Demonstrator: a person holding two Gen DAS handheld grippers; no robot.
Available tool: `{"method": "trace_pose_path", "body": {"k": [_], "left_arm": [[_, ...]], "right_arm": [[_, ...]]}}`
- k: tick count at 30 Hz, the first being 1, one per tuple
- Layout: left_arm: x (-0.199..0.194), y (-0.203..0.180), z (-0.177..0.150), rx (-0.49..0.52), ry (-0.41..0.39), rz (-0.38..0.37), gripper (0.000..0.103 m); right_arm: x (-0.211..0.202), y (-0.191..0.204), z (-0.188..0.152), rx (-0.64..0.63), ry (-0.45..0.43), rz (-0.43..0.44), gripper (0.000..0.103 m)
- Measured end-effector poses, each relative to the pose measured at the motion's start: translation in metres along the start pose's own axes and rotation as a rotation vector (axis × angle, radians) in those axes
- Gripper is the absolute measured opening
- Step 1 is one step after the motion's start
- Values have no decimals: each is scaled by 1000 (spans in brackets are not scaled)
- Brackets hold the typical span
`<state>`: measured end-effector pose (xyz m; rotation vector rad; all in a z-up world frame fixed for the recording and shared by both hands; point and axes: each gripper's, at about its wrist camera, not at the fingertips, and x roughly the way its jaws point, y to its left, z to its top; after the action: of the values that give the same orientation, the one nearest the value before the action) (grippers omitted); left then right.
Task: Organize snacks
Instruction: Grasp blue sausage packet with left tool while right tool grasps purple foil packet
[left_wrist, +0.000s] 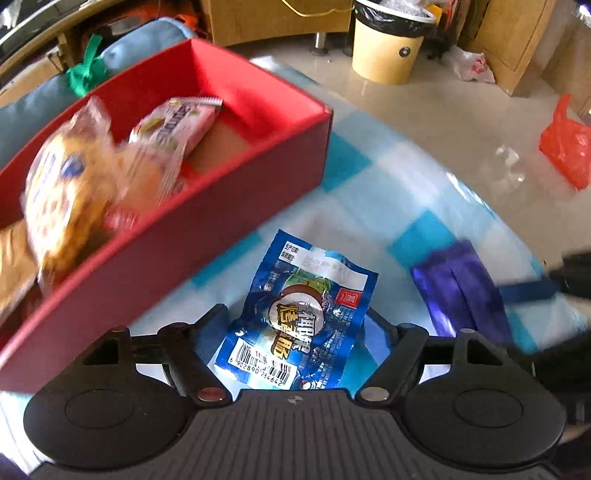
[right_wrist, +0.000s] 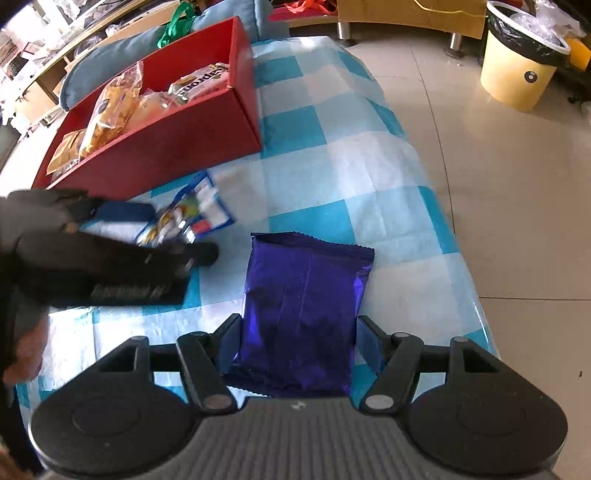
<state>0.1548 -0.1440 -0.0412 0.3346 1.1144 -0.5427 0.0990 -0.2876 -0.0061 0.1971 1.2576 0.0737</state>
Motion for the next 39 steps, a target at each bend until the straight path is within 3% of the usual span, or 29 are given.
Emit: {"method": "trace_pose_path", "body": {"k": [9,17,20,25,30,32,34,36,39], "left_arm": [[-26,25,-49,-71,63,-6,86],[-18,26,-46,31,35,20,94],[-9,35,-45,24,37,9,103],[-13,40,-54,10,19,18,102],[-20,41,-59,-3,12,22,92],[-24,38,-59,3,10,17,81],[-29,37,-64,7,15,26,80],[-31,33,-68,12,21,39,79],[-34,30,-71,-8,34,38,77]], "right_arm": [[8,35,-2,-109,11,-31,66],[10,38,-5,-127,3,-27,76],[11,37,-5,-111,-1,-9,83],[15,38,-7,-115,-1,32,103],[17,42,-6,-111,8,11,102],[16,50,-7,-158,4,-40,93],[15,55,-11,-206,-7,-92,78],[11,56,-12,-216,-17,-81,67],[9,58,-11,-215,-19,-76,64]]}}
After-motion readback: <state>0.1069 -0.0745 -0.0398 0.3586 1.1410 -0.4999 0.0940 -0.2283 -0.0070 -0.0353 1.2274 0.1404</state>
